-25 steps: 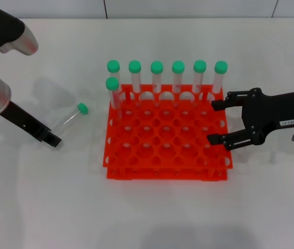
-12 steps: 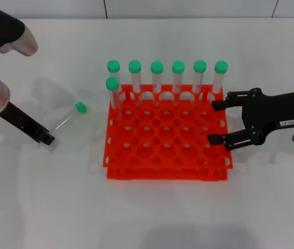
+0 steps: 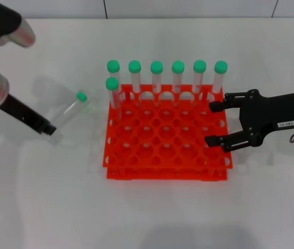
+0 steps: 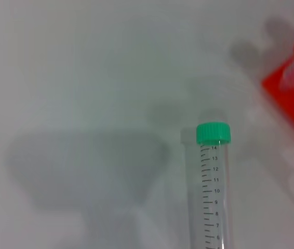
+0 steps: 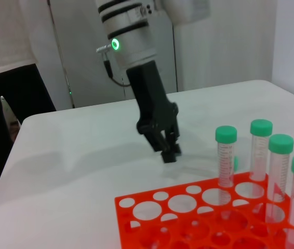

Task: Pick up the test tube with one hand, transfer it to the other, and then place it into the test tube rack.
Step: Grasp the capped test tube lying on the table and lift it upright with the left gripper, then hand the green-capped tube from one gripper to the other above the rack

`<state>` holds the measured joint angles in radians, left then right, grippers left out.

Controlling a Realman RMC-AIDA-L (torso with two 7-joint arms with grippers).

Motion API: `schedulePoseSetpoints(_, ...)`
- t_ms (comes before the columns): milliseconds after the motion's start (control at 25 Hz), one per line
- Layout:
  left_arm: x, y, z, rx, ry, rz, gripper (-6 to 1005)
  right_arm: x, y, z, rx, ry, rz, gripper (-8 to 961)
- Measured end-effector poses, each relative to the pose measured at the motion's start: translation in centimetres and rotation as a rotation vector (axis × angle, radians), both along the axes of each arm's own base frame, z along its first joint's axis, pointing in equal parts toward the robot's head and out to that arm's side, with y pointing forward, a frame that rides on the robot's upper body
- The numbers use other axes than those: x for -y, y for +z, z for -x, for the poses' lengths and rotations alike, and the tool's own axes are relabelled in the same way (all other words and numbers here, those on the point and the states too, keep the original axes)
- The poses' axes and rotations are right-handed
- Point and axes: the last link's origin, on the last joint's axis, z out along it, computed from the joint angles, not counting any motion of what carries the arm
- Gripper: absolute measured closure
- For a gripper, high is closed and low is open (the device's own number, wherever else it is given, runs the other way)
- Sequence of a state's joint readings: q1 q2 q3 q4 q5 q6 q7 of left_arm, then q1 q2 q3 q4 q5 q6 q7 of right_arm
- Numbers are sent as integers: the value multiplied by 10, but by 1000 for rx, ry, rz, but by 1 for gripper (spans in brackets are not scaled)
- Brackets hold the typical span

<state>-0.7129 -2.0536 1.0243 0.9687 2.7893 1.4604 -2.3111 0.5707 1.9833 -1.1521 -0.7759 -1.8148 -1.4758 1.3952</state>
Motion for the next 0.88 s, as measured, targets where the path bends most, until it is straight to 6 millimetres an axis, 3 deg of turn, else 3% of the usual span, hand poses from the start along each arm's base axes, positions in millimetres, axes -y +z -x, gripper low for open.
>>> schedulePoseSetpoints(320, -1, 18, -17, 115, -177, -172, 805, 2, -1, 0, -6, -2, 8, 109)
schedulePoseSetpoints(760, 1, 20, -19, 314, -412, -338, 803, 10, -1, 1, -26, 10, 12, 109)
schedulePoseSetpoints(880, 11, 19, -28, 472, -503, -352, 803, 10, -1, 3, -28, 15, 12, 109)
